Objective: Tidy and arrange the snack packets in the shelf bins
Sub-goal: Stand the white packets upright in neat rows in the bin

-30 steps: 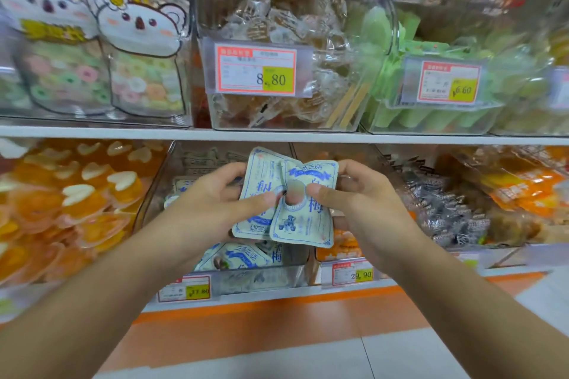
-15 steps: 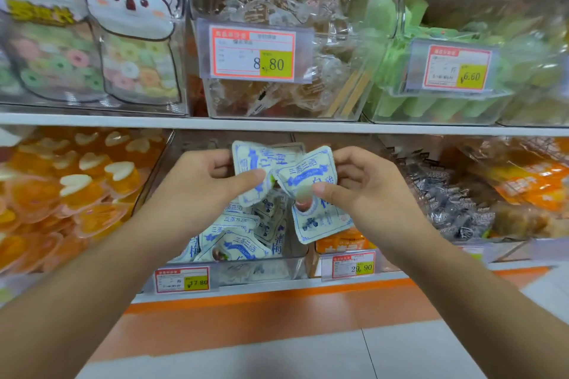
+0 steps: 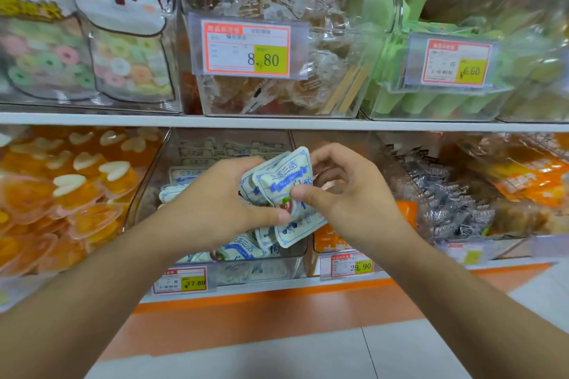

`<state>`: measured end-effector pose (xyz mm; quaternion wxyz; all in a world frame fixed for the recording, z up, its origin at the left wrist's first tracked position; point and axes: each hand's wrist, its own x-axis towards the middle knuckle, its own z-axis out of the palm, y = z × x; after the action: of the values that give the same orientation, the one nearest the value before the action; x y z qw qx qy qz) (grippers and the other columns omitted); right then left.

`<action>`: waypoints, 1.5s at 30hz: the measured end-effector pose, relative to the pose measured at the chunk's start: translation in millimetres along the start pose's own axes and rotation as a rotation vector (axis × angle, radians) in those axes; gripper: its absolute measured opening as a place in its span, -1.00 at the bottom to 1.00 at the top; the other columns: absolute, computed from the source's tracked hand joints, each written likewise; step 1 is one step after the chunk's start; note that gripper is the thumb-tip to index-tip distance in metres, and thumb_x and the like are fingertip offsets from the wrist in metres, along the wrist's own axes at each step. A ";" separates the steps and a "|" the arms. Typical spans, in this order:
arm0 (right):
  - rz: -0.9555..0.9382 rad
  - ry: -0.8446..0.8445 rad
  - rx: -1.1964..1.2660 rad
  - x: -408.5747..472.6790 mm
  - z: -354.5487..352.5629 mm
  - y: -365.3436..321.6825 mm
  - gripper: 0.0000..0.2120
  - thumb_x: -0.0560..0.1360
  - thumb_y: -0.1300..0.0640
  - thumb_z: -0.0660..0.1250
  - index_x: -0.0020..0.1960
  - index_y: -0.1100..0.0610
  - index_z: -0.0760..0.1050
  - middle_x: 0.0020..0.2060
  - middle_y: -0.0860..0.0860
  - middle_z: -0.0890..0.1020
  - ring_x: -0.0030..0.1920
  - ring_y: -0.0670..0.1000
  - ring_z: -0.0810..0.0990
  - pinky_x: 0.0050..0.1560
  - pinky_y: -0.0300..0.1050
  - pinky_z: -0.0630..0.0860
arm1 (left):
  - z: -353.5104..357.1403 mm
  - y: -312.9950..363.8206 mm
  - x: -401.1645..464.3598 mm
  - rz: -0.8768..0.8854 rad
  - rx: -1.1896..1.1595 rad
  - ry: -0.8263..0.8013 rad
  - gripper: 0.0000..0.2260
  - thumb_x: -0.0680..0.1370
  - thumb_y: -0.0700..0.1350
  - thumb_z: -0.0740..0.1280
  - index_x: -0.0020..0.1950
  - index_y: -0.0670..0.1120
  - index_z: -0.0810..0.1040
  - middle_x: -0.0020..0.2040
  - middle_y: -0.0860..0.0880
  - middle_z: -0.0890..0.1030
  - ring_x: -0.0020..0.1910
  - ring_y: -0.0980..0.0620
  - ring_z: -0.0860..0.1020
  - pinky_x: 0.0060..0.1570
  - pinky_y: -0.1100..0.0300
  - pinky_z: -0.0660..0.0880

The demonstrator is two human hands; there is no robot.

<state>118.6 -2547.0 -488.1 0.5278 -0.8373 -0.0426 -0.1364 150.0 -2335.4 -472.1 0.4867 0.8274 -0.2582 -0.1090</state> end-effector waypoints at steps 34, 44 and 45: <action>0.135 -0.024 0.013 11.5 -51.9 24.4 -0.74 0.48 0.29 0.57 0.07 0.02 0.64 -0.08 0.10 0.78 0.01 0.33 0.72 0.05 0.51 0.59 | -11.7 -65.7 66.3 -0.301 0.664 0.065 -0.42 0.58 0.25 0.34 0.49 -0.03 0.38 0.35 -0.07 0.57 0.09 -0.06 0.61 0.08 0.07 0.56; 0.118 -0.044 0.087 14.4 -48.5 32.8 -0.68 0.47 0.36 0.55 0.13 0.07 0.63 -0.06 0.08 0.79 0.02 0.22 0.75 0.15 0.38 0.63 | -14.0 -73.1 79.7 -0.300 0.247 0.270 -0.66 0.44 -0.01 0.60 0.14 -0.06 0.64 -0.06 0.03 0.64 -0.14 0.05 0.62 -0.20 0.20 0.54; 0.112 -0.052 0.091 13.7 -47.5 31.6 -0.68 0.46 0.37 0.55 0.13 0.09 0.63 -0.07 0.08 0.79 0.00 0.19 0.76 0.14 0.33 0.65 | -16.5 -68.9 74.6 -0.276 0.137 0.315 -0.71 0.44 -0.01 0.60 0.10 -0.04 0.67 -0.06 0.02 0.68 -0.13 0.03 0.66 -0.16 0.18 0.60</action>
<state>129.8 -2604.4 -492.7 0.5707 -0.8168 -0.0154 -0.0828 242.1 -2335.8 -517.9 0.4441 0.8928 -0.0700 -0.0264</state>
